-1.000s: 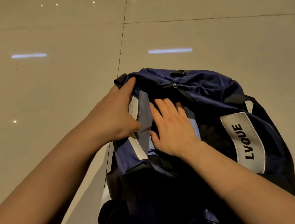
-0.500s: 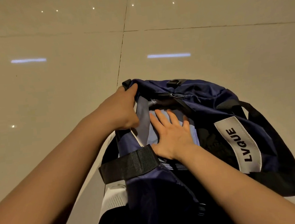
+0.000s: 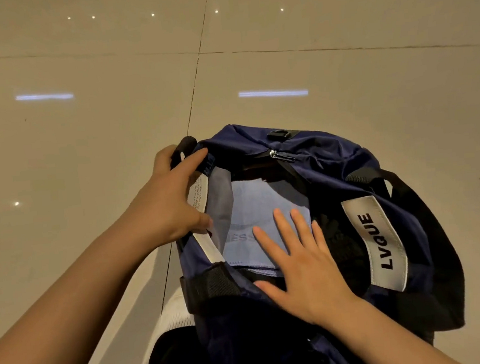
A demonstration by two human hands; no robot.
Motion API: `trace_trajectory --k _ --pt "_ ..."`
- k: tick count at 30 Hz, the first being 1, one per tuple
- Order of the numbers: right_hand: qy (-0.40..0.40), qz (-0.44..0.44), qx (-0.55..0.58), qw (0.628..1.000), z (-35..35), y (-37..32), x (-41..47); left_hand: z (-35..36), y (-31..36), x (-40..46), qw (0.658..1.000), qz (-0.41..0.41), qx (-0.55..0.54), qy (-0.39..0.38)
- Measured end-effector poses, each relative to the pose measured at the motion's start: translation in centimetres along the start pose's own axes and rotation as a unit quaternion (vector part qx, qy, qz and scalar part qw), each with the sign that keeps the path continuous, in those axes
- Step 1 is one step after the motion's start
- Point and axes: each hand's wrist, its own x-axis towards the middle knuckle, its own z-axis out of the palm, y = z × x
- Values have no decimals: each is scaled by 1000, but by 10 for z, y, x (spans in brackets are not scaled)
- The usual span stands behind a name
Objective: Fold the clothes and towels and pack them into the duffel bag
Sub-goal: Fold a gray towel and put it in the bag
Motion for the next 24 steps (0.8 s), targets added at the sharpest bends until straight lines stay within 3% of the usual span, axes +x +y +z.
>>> trace_trajectory --k 5,8,10,13,14,16,19,21,24 --pt "-100 29 -17 994 -6 -8 31 41 1 -48 993 29 -102 53" --pt "-144 -7 5 990 -18 0 28 52 7 -66 975 61 -202 75" --pt "-102 -36 57 992 -34 11 6 56 13 -70 965 65 -247 68" --pt "101 -39 109 988 -52 28 -44 71 18 -69 962 79 -259 39" --pt "171 -22 119 978 -53 35 -62 80 20 -70 964 85 -250 25" --pt "222 53 105 968 -52 50 -95 102 23 -73 974 105 -202 0" --pt "135 190 158 960 -52 70 -119 139 21 -69 982 176 -68 -11" --pt "46 225 316 920 -46 80 -123 155 14 -62 981 193 8 -17" --pt "20 236 469 851 -28 101 -118 170 8 -53 979 191 77 4"
